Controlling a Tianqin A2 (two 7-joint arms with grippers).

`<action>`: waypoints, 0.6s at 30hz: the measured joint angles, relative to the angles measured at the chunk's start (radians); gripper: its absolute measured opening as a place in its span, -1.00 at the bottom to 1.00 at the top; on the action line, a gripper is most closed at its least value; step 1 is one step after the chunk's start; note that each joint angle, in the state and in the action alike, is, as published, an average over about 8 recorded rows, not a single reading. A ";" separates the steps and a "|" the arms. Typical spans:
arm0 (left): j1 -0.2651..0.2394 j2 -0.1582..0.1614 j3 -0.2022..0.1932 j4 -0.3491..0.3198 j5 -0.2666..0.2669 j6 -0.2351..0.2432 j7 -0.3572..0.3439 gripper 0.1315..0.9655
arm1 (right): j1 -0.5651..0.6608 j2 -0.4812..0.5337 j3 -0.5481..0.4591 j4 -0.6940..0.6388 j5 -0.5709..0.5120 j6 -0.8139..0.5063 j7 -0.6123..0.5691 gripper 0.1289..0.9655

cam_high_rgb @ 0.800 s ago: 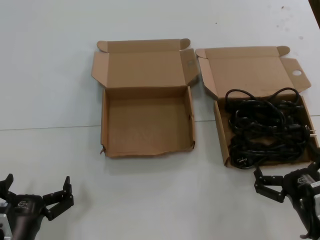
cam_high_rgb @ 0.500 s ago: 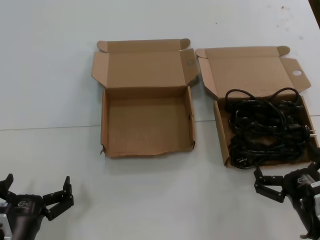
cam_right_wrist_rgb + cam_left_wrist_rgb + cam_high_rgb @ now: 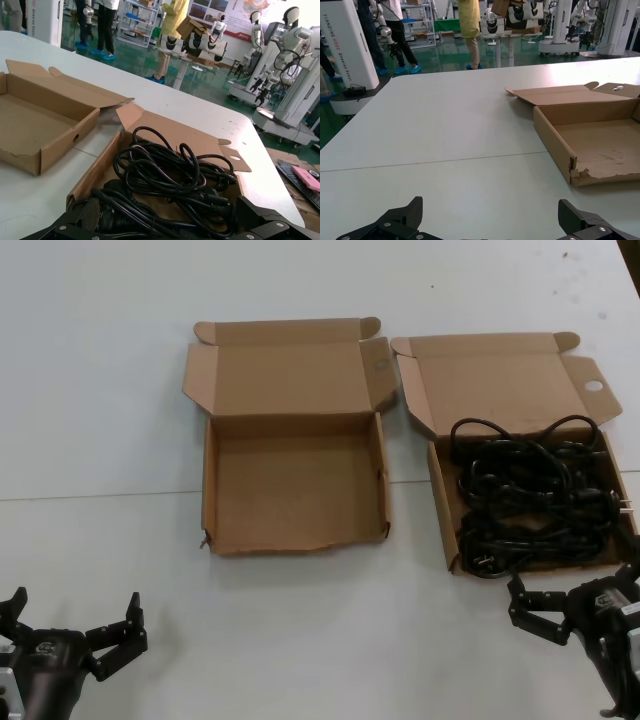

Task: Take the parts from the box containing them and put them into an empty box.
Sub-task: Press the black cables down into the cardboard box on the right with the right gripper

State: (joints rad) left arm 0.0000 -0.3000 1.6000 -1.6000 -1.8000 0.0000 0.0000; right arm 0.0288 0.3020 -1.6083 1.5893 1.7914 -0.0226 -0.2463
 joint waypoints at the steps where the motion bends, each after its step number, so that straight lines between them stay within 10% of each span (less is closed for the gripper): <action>1: 0.000 0.000 0.000 0.000 0.000 0.000 0.000 0.99 | 0.000 0.000 0.000 0.000 0.000 0.000 0.000 1.00; 18: 0.000 0.000 0.000 0.000 0.000 0.000 0.000 0.72 | 0.000 0.000 0.000 0.000 0.000 0.000 0.000 1.00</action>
State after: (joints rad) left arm 0.0000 -0.3000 1.6000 -1.6000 -1.8000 0.0000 0.0000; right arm 0.0288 0.3020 -1.6083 1.5893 1.7914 -0.0226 -0.2463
